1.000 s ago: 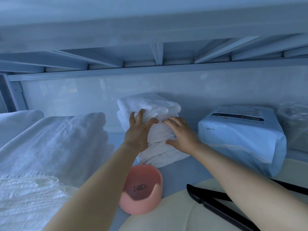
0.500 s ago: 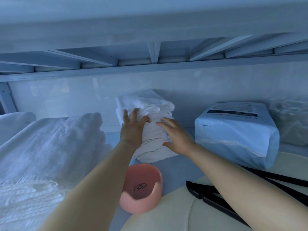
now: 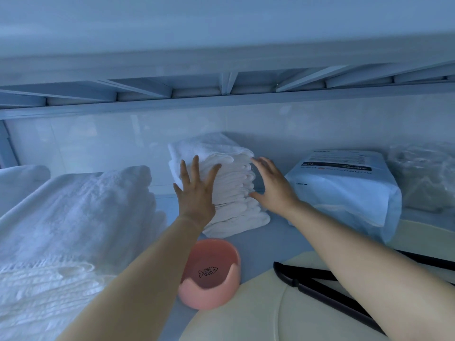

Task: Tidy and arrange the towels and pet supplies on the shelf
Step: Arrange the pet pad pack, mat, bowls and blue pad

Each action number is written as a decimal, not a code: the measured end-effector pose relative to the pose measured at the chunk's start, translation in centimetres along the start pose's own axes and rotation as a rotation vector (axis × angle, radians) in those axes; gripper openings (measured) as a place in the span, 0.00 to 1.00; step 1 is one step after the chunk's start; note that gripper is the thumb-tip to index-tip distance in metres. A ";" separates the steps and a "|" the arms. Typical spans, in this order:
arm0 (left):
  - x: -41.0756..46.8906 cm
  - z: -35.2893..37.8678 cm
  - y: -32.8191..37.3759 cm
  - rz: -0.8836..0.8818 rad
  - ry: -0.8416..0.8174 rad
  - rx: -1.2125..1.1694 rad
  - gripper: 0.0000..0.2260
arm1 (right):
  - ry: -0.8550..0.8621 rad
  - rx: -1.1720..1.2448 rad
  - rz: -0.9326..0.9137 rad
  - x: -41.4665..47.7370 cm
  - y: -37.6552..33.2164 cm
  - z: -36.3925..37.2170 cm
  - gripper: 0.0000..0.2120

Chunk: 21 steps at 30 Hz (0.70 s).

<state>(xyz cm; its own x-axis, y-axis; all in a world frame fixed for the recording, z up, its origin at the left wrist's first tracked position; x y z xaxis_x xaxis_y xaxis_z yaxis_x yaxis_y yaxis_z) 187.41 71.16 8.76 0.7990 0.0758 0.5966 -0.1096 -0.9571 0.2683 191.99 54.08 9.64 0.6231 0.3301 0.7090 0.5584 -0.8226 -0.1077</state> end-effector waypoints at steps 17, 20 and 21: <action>0.1 1.6 -2.1 -0.100 -0.051 -0.241 0.43 | -0.214 0.134 -0.010 1.3 -1.5 4.9 0.52; 0.0 1.5 -1.9 -0.092 -0.031 -0.238 0.43 | -0.152 0.173 0.015 0.7 -1.3 4.7 0.48; -0.1 1.4 -1.8 -0.084 -0.023 -0.241 0.43 | -0.139 0.173 0.019 0.5 -1.3 4.7 0.47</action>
<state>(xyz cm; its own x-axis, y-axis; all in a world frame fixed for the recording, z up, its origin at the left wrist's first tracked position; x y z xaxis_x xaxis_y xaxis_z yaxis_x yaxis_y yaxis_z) 188.32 72.52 7.18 0.8242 0.1435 0.5479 -0.1777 -0.8530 0.4907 194.18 57.47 6.80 0.6969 0.3862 0.6043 0.6242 -0.7416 -0.2460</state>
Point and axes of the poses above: each hand's wrist, its own x-axis towards the middle knuckle, its own z-axis out of the palm, y = z × x, the point moved 9 cm from there along x, towards the middle knuckle, and after that the axes turned 14 degrees about -x, right-handed, at the moved point
